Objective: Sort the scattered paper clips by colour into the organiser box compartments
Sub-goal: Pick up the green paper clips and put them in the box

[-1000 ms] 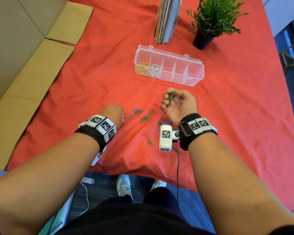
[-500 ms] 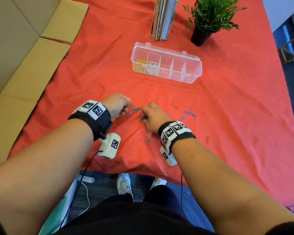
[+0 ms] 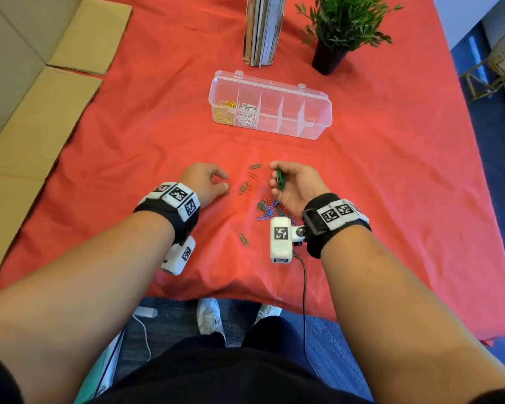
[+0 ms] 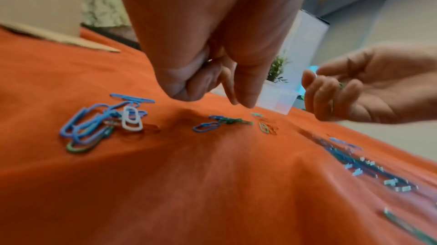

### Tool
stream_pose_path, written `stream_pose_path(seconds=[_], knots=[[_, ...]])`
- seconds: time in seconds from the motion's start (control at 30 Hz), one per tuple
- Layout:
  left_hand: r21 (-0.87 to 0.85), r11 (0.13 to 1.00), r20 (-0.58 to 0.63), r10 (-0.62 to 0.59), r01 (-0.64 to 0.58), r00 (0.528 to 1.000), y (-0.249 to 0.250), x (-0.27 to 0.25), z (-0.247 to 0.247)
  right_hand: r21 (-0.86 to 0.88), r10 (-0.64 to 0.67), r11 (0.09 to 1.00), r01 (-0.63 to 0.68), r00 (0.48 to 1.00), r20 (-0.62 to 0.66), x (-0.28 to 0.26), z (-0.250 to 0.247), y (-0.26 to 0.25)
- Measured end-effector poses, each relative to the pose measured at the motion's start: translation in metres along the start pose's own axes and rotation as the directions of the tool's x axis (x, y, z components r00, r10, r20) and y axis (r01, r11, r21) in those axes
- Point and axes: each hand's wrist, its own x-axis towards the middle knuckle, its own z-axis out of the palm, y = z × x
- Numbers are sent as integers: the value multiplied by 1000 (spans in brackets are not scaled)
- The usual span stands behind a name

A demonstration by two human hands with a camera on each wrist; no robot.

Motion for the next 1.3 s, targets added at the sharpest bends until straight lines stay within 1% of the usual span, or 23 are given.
stream_pose_path(seconds=[0.03, 0.07, 0.1, 0.13, 0.17, 0.23, 0.27, 0.3, 0.33, 0.43, 0.53, 0.6, 0.67, 0.73, 0.8, 0.87, 0.93, 0.97, 1.0, 1.03, 1.1, 1.23, 1.3], knots=[[89, 995, 7, 33, -33, 999, 0, 0, 1, -23, 18, 1000, -19, 1000, -20, 2, 2, 0], [158, 985, 20, 64, -67, 998, 0, 0, 3, -129, 6, 992, -14, 998, -56, 6, 5, 2], [206, 974, 41, 84, -91, 996, -1, 0, 7, -312, -38, 950, 7, 995, -93, 12, 8, 6], [237, 965, 55, 102, -112, 993, -2, -1, 10, -517, -96, 856, 29, 990, -104, 18, 12, 10], [258, 959, 60, 106, -118, 993, -1, -2, 13, -695, -149, 718, 48, 985, -86, 23, 17, 13], [274, 953, 56, 115, -126, 992, -2, -4, 15, -905, -245, 420, 73, 969, -35, 32, 25, 20], [270, 954, 52, 125, -134, 991, -4, -5, 15, -948, -299, 310, 68, 954, -29, 35, 27, 22], [254, 957, 48, 132, -140, 990, -5, -7, 15, -968, -354, 244, 58, 935, -34, 37, 28, 23], [221, 964, 34, 143, -147, 989, -6, -8, 14, -976, -397, 211, 51, 917, -38, 40, 28, 22], [54, 992, -13, 115, -114, 993, -7, -13, 5, -990, -437, 132, 54, 900, -9, 51, 26, 19], [-113, 994, 62, 15, -8, 998, -5, -15, -2, -997, -437, 28, 75, 898, 55, 57, 26, 20], [-254, 958, 142, -99, 133, 985, -3, -14, -4, -999, -422, -31, 35, 905, 45, 59, 28, 22], [-408, 873, 220, -191, 268, 957, 0, -16, -3, -998, -406, -62, 21, 913, 45, 60, 28, 23], [-478, 814, 276, -216, 329, 937, 4, -21, -2, -999, -394, -16, 49, 918, 51, 61, 26, 21], [-476, 817, 287, -205, 325, 936, 5, -24, -1, -987, -400, 131, 88, 916, 29, 61, 22, 18], [-420, 865, 248, -181, 274, 952, 2, -23, 0, -915, -379, 382, 132, 925, -25, 56, 18, 12], [-301, 936, 189, -130, 184, 973, 1, -20, 1, -811, -332, 571, 127, 939, -87, 52, 13, 9], [-183, 976, 131, -91, 114, 987, 0, -19, 2, -783, -310, 612, 114, 945, -105, 51, 10, 9], [-48, 998, 76, -37, 40, 996, -2, -18, 3, -781, -302, 616, 106, 947, -110, 49, 9, 8], [61, 998, 37, 26, -28, 999, -4, -18, 4, -803, -315, 586, 105, 943, -106, 50, 8, 8], [149, 985, 34, 77, -81, 996, -10, -16, 7, -893, -343, 441, 90, 936, -75, 48, 11, 9], [208, 969, 36, 131, -135, 991, -17, -15, 11, -987, -363, 123, 103, 930, 51, 52, 20, 24], [202, 967, 41, 149, -154, 988, -18, -16, 13, -993, -352, 31, 113, 931, 96, 53, 24, 30]])
